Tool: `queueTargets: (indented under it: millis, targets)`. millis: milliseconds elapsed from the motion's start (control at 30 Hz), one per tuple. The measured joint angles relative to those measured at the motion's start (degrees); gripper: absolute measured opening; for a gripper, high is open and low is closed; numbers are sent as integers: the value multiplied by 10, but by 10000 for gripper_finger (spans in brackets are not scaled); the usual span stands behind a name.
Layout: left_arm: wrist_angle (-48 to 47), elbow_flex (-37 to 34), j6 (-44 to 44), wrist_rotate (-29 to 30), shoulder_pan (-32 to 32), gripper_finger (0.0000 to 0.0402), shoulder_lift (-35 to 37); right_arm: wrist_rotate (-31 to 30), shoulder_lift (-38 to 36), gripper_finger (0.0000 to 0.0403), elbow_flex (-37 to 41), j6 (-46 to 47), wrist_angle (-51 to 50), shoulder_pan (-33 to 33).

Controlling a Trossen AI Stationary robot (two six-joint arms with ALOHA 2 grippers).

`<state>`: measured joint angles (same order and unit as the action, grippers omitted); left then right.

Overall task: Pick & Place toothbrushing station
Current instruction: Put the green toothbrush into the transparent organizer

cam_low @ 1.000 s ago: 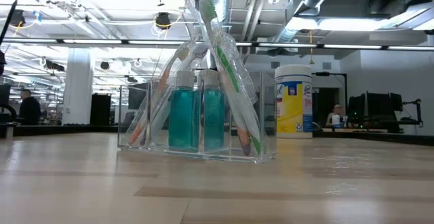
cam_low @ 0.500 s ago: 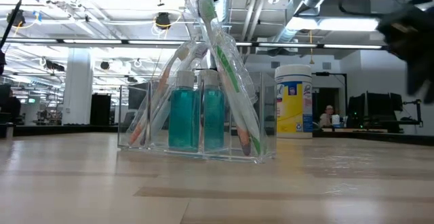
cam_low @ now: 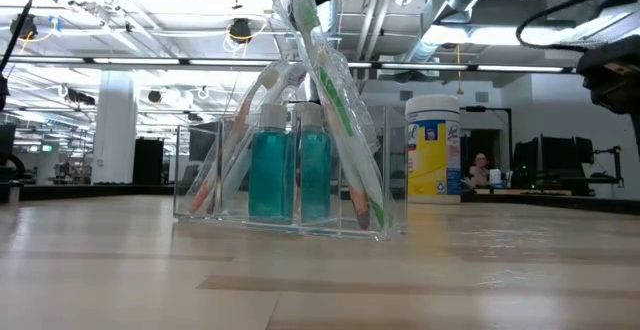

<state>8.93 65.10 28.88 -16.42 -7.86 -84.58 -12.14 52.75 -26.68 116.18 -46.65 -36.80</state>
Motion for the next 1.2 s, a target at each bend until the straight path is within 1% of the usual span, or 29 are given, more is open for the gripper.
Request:
queueTargets:
  millis: [133, 433, 600, 733, 867, 967, 1067, 1100, 1133, 1200]
  targets:
    - [0, 0, 0, 0, 0, 269, 0, 21, 37, 119, 0, 0, 15, 0]
    - [-3, 0, -1, -11, 0, 269, 1, 35, 140, 119, 0, -10, 132, 0]
    - [-4, 0, -1, -12, 0, 269, 1, 58, 193, 119, -2, -11, 177, 0]
    - [-4, 0, -1, -16, 0, 269, 1, 61, 203, 119, -2, -11, 185, 0]
    - [-4, 0, -1, -21, 1, 269, 1, 61, 193, 116, -1, -3, 182, 0]
    - [-4, 0, -1, -21, 1, 269, 1, 61, 188, 90, 0, -4, 177, 0]
    - [-4, 0, -2, -21, 1, 269, 1, 60, 185, 32, 0, -5, 182, 0]
    - [-4, 0, -4, -21, 1, 269, 1, 56, 185, 19, -1, -7, 190, 0]
    - [-4, 0, -4, -21, 1, 269, 1, 49, 185, 13, -1, -10, 191, 0]
    - [-4, 0, -4, -21, 1, 269, 1, 43, 185, 16, 0, -11, 198, 2]
